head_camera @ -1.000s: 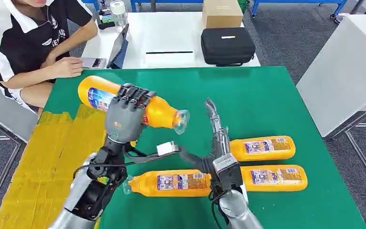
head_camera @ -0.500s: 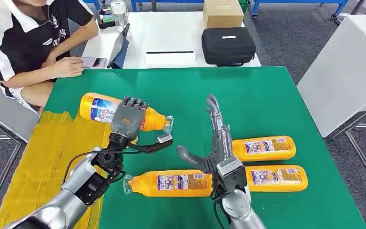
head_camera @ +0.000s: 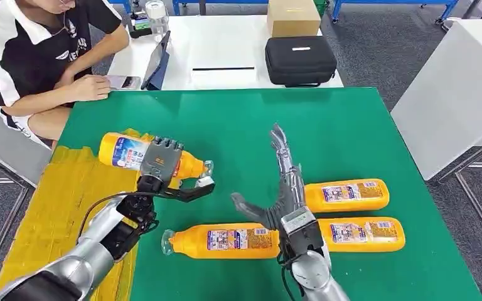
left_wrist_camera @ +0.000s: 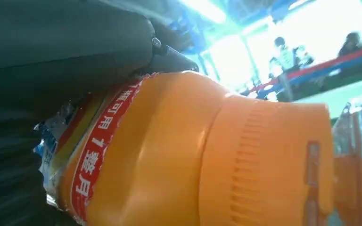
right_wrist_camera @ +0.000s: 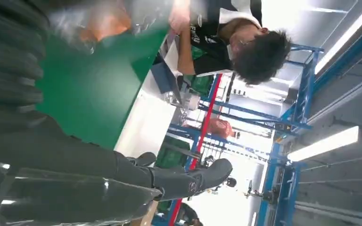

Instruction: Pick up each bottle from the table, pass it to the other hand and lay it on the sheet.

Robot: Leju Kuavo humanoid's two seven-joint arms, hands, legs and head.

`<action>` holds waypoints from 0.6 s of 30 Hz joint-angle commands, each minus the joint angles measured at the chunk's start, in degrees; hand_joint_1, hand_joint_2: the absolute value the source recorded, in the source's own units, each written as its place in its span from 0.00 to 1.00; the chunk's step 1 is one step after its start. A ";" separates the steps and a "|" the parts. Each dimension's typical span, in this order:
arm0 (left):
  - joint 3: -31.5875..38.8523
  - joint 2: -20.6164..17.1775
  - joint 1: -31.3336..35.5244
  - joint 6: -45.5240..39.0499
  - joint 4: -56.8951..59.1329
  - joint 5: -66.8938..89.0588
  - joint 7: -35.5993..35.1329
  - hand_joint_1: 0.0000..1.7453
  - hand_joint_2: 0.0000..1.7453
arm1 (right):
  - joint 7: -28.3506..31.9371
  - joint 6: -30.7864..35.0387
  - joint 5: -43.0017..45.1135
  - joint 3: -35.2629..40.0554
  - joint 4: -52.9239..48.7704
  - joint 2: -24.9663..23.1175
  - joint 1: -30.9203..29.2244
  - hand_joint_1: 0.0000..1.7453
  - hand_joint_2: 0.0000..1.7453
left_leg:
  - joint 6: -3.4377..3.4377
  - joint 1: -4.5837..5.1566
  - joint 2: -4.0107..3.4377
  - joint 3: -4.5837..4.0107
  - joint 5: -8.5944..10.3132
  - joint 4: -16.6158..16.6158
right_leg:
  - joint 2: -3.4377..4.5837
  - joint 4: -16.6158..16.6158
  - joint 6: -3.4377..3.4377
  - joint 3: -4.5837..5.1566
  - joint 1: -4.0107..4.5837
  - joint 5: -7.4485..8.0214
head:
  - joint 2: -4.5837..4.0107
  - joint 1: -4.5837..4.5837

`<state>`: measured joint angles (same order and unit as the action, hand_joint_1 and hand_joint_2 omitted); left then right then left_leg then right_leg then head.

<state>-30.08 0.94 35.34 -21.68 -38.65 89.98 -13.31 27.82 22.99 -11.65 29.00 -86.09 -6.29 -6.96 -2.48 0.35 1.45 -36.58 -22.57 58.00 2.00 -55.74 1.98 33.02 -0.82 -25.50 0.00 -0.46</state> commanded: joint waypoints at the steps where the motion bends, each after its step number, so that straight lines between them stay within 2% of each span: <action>1: 8.60 0.81 3.60 -1.33 10.65 0.02 -0.82 1.00 1.00 | -0.51 -0.55 -0.97 -1.84 0.39 -0.34 -0.23 0.00 1.00 | 0.15 -0.07 -0.13 0.21 -0.11 0.01 | -0.10 0.04 -0.09 -0.22 0.09 -0.07 | 0.00 -0.02; 13: 8.60 1.05 3.68 -1.28 10.65 0.02 -0.86 1.00 1.00 | -0.51 -0.56 -1.00 -1.85 0.36 -0.34 -0.21 0.00 1.00 | 0.11 -0.05 -0.01 0.11 -0.06 0.02 | -0.15 0.03 -0.07 -0.14 0.07 -0.05 | 0.00 -0.02; 18: 13.12 0.58 4.37 -1.33 13.07 0.02 -3.43 1.00 1.00 | -0.97 -1.08 -2.20 -2.69 0.31 -0.62 0.04 0.00 1.00 | 0.16 -0.08 -0.08 0.21 -0.12 0.03 | -0.16 0.03 -0.11 -0.24 0.12 -0.09 | 0.00 -0.02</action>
<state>-22.23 1.25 35.86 -22.93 -32.11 89.98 -14.91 27.54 22.43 -13.14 28.15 -86.55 -6.73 -6.31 -2.48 0.36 1.47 -36.58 -22.57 58.00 2.00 -55.74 1.98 33.03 -0.83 -25.50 0.00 -0.48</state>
